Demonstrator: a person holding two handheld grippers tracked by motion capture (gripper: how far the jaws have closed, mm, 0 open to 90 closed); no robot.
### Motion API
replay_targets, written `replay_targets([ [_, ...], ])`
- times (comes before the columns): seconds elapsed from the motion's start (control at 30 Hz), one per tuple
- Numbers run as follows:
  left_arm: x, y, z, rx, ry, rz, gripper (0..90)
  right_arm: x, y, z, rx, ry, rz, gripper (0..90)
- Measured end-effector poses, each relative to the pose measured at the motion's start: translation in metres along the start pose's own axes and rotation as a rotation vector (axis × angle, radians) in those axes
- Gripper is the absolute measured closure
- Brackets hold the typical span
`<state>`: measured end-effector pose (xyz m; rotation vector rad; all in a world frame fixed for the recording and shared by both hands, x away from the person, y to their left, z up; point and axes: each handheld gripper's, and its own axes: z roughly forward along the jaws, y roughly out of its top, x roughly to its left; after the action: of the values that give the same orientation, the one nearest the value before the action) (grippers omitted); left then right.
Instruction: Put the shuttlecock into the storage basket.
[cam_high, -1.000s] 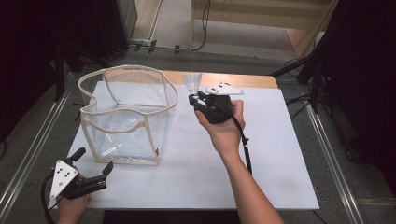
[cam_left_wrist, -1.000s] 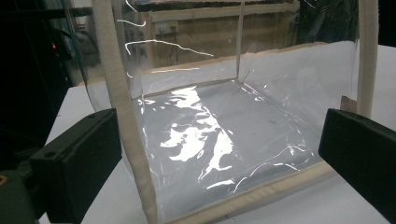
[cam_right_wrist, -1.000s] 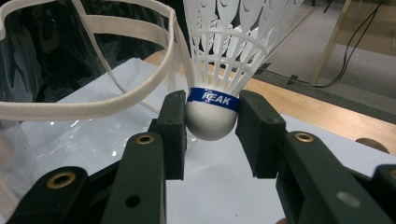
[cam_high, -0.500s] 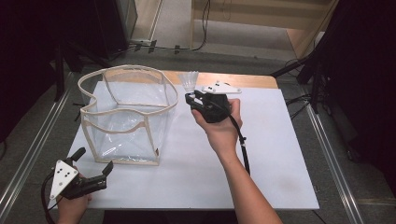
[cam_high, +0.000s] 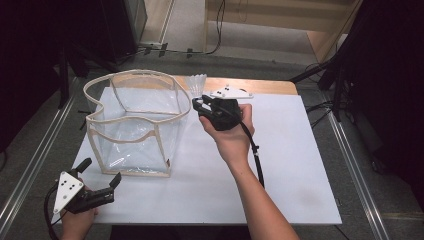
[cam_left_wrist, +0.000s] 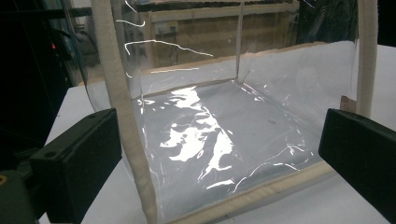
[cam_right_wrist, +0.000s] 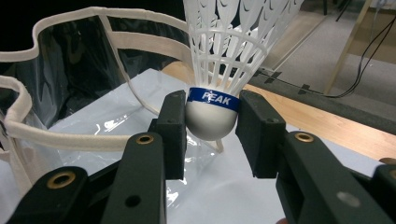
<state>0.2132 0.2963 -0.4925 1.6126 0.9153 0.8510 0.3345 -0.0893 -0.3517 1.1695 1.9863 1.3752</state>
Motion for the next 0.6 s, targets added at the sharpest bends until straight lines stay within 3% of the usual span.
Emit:
replay_targets([
  [0.6, 0.000, 0.000, 0.000, -0.001, -0.001, -0.002, 0.0, 0.013, 0.006, 0.005, -0.004, 0.025, -0.013, 61.3],
])
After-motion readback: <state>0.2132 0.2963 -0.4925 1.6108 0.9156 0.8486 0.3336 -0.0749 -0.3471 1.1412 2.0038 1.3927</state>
